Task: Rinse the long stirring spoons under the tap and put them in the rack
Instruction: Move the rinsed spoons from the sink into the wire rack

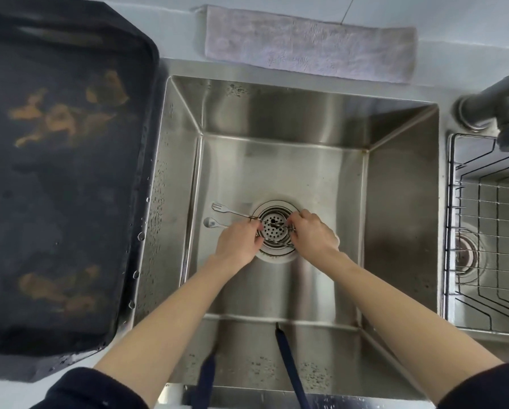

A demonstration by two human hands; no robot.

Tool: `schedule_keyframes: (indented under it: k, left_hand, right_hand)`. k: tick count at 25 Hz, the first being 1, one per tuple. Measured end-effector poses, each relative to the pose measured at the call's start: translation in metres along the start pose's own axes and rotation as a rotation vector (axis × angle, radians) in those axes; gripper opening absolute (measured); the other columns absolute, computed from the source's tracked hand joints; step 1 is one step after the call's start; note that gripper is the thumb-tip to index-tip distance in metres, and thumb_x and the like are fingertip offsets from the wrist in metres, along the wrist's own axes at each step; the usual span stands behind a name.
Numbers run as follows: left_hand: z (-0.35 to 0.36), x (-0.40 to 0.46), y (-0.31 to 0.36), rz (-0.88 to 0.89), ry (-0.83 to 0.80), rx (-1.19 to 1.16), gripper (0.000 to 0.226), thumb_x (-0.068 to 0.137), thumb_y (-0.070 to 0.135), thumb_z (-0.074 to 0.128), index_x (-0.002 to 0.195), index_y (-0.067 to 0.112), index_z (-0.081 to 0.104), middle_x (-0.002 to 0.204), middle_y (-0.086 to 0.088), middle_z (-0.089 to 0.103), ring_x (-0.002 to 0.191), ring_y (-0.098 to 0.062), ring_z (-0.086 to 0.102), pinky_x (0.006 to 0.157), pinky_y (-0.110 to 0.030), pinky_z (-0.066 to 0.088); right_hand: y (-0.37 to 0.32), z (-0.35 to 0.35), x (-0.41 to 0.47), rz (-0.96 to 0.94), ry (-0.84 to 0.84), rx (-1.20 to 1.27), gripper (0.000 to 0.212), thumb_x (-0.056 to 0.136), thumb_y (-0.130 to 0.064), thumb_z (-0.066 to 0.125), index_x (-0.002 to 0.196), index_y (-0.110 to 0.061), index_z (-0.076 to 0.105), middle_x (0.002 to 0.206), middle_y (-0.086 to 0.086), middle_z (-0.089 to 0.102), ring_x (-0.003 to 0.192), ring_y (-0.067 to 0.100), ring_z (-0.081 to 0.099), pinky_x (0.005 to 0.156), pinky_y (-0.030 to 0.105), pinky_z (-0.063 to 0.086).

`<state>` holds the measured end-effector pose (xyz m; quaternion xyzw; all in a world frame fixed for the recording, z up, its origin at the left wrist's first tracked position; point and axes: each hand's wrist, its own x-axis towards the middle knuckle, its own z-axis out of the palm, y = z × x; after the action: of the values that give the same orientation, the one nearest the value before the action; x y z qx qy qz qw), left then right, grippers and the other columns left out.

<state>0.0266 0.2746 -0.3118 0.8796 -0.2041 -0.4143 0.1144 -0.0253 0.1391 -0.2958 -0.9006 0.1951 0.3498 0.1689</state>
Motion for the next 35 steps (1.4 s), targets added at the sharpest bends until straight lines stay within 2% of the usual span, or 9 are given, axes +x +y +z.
schedule_keyframes:
  k: [5, 9, 11, 13, 14, 20, 24, 29, 35]
  left_hand:
    - [0.000, 0.006, 0.004, -0.055, -0.009, -0.059, 0.038, 0.094, 0.025, 0.046, 0.130, 0.015, 0.052, 0.122, -0.012, 0.061, 0.115, -0.031, 0.056, 0.091, -0.040, 0.048]
    - [0.002, 0.009, 0.011, -0.187, -0.036, -0.396, 0.038, 0.092, 0.024, 0.050, 0.129, 0.012, 0.055, 0.120, -0.013, 0.065, 0.113, -0.030, 0.059, 0.094, -0.031, 0.045]
    - [0.000, 0.009, 0.015, -0.278, -0.029, -0.676, 0.026, 0.091, 0.019, 0.051, 0.113, 0.010, 0.063, 0.096, -0.011, 0.069, 0.086, -0.025, 0.066, 0.073, -0.016, 0.051]
    - [-0.004, 0.008, 0.019, -0.355, -0.038, -0.896, 0.017, 0.092, 0.014, 0.050, 0.080, 0.016, 0.062, 0.069, 0.000, 0.057, 0.058, -0.010, 0.052, 0.040, -0.006, 0.037]
    - [-0.006, 0.008, 0.019, -0.384, -0.045, -0.958, 0.023, 0.093, 0.014, 0.049, 0.072, 0.020, 0.056, 0.065, 0.003, 0.052, 0.054, -0.007, 0.046, 0.038, -0.008, 0.032]
    - [-0.015, -0.004, 0.028, -0.397, -0.027, -1.140, 0.024, 0.093, 0.017, 0.049, 0.070, 0.023, 0.052, 0.068, 0.006, 0.052, 0.059, -0.004, 0.049, 0.051, -0.014, 0.035]
    - [-0.027, -0.019, 0.040, -0.349, 0.024, -1.171, 0.007, 0.094, 0.019, 0.050, 0.088, 0.016, 0.054, 0.073, 0.006, 0.055, 0.065, -0.003, 0.054, 0.053, -0.014, 0.039]
    - [-0.054, -0.047, 0.060, -0.220, 0.104, -1.186, 0.019, 0.095, 0.019, 0.049, 0.076, 0.021, 0.051, 0.081, 0.002, 0.060, 0.069, -0.002, 0.057, 0.054, -0.012, 0.044]
    - [-0.086, -0.087, 0.086, -0.021, 0.201, -1.213, 0.016, 0.093, 0.020, 0.052, 0.077, 0.021, 0.052, 0.078, 0.004, 0.063, 0.047, 0.007, 0.064, 0.055, -0.013, 0.041]
  right_hand:
    - [-0.001, 0.001, 0.004, 0.008, 0.003, -0.007, 0.031, 0.095, -0.007, 0.041, 0.123, -0.013, 0.050, 0.131, 0.009, 0.049, 0.117, 0.029, 0.049, 0.086, 0.038, 0.045]
    - [0.000, 0.005, 0.008, 0.001, 0.025, 0.038, 0.031, 0.091, -0.001, 0.040, 0.117, -0.011, 0.054, 0.126, 0.009, 0.055, 0.108, 0.033, 0.055, 0.080, 0.035, 0.046]
    - [-0.001, 0.006, 0.006, -0.023, 0.041, 0.063, 0.030, 0.090, -0.002, 0.040, 0.115, -0.011, 0.055, 0.123, 0.009, 0.057, 0.106, 0.033, 0.056, 0.078, 0.036, 0.046]
    - [-0.002, 0.006, 0.001, -0.033, 0.063, 0.088, 0.030, 0.091, -0.003, 0.040, 0.115, -0.011, 0.055, 0.122, 0.008, 0.057, 0.106, 0.033, 0.056, 0.078, 0.036, 0.046]
    - [-0.003, 0.005, -0.002, -0.034, 0.077, 0.097, 0.030, 0.091, -0.003, 0.040, 0.116, -0.011, 0.054, 0.122, 0.008, 0.057, 0.106, 0.033, 0.056, 0.078, 0.037, 0.047]
    - [-0.003, -0.003, -0.023, -0.059, 0.122, 0.180, 0.027, 0.089, -0.006, 0.043, 0.112, -0.013, 0.054, 0.119, 0.007, 0.058, 0.104, 0.034, 0.057, 0.081, 0.038, 0.047]
    - [0.000, -0.015, -0.038, -0.085, 0.189, 0.218, 0.025, 0.089, -0.008, 0.045, 0.112, -0.013, 0.055, 0.117, 0.008, 0.059, 0.103, 0.034, 0.058, 0.080, 0.039, 0.048]
    - [0.004, -0.038, -0.064, -0.139, 0.333, 0.302, 0.020, 0.088, -0.010, 0.048, 0.105, -0.012, 0.057, 0.109, 0.008, 0.063, 0.098, 0.033, 0.060, 0.079, 0.041, 0.051]
    - [0.009, -0.075, -0.101, -0.182, 0.482, 0.362, 0.018, 0.088, -0.014, 0.051, 0.103, -0.011, 0.061, 0.105, 0.006, 0.066, 0.100, 0.029, 0.060, 0.080, 0.036, 0.048]
